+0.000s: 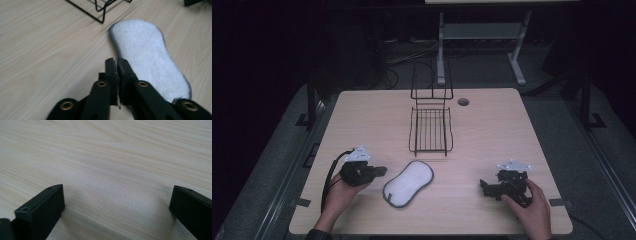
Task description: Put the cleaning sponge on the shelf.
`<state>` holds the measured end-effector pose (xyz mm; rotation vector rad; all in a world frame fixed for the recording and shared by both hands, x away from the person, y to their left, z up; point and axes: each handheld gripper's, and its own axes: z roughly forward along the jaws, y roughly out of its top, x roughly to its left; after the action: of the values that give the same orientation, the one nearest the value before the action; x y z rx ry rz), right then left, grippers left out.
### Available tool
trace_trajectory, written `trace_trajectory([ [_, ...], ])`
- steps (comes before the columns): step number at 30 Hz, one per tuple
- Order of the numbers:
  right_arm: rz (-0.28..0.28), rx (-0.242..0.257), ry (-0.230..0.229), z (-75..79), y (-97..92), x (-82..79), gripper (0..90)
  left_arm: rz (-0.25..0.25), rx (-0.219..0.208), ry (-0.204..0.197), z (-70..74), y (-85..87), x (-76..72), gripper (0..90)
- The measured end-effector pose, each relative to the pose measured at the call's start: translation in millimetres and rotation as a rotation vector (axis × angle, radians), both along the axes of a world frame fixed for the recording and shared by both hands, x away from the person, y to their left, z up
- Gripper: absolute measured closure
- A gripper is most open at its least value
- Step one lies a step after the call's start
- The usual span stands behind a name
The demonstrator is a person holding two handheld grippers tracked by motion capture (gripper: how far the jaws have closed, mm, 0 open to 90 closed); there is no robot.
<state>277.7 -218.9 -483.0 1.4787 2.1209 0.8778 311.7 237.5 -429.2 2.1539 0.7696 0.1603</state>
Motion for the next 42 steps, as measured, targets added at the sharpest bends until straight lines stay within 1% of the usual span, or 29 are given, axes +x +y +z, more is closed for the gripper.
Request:
trace_trajectory([
  [2,0.002,-0.001,-0.001,-0.1,-0.2,0.0,0.0,-0.018,0.007,-0.007,1.5,-6.7,1.6,89.5],
  [3,0.001,0.000,-0.001,-0.1,-0.1,0.0,0.0,-0.024,0.006,-0.001,1.8,-9.1,2.1,89.5],
  [6,0.001,-0.001,-0.001,0.0,-0.1,0.0,0.0,-0.045,0.014,-0.002,1.3,-18.7,4.9,89.5],
  [8,0.001,0.000,0.000,-0.1,-0.1,0.0,0.0,-0.063,0.017,-0.010,1.1,-28.5,7.2,89.5],
  [9,0.001,0.000,0.000,-0.1,-0.1,0.0,0.0,-0.063,0.017,-0.010,1.1,-28.5,7.2,89.5],
  [11,0.001,0.000,-0.001,0.0,-0.1,0.0,0.0,-0.081,0.020,-0.008,0.7,-37.5,9.4,89.5],
  [13,0.001,-0.001,-0.001,-0.1,-0.1,0.0,0.0,-0.085,0.023,-0.008,0.3,-40.3,10.4,89.5],
  [16,0.001,-0.001,-0.001,0.0,-0.1,0.0,0.0,-0.101,0.024,-0.001,-2.8,-51.5,14.8,89.5],
  [18,0.001,-0.001,-0.001,0.0,-0.1,0.0,0.0,-0.107,0.029,0.002,-3.4,-54.0,16.0,89.5],
  [22,0.001,0.000,0.000,-0.1,-0.1,0.0,0.0,-0.120,0.031,0.001,-4.7,-64.2,20.4,89.5],
  [23,0.001,0.000,0.000,-0.1,-0.1,0.0,0.0,-0.128,0.030,0.006,-5.7,-69.2,23.2,89.5],
  [24,0.001,0.000,0.000,-0.1,-0.1,0.0,0.0,-0.128,0.030,0.006,-5.7,-69.2,23.2,89.5],
  [26,0.001,-0.001,-0.001,-0.1,-0.1,0.0,0.0,-0.135,0.034,0.011,-7.4,-74.4,26.2,89.5],
  [28,0.001,0.000,-0.001,-0.1,-0.1,0.0,0.0,-0.141,0.043,0.016,-10.1,-79.6,29.6,89.5],
  [29,0.001,0.000,0.000,-0.1,-0.1,0.0,0.0,-0.149,0.058,0.026,-13.3,-84.1,32.9,89.5],
  [32,0.000,0.000,0.000,0.0,-0.1,0.0,0.0,-0.153,0.063,0.034,-16.9,-88.0,35.3,89.5],
  [33,0.000,0.000,0.000,0.0,0.0,0.0,0.0,-0.154,0.064,0.042,-18.6,-89.9,35.3,89.5],
  [34,0.001,0.000,0.000,0.0,-0.1,0.0,0.0,-0.160,0.076,0.044,-20.1,-91.1,35.8,89.5],
  [38,0.001,0.000,0.000,0.0,-0.1,0.0,0.0,-0.162,0.061,0.062,-21.5,-90.3,36.1,89.5],
  [42,0.001,-0.001,0.000,0.0,-0.1,0.0,0.0,-0.176,0.066,0.069,-21.0,-90.6,34.4,89.6],
])
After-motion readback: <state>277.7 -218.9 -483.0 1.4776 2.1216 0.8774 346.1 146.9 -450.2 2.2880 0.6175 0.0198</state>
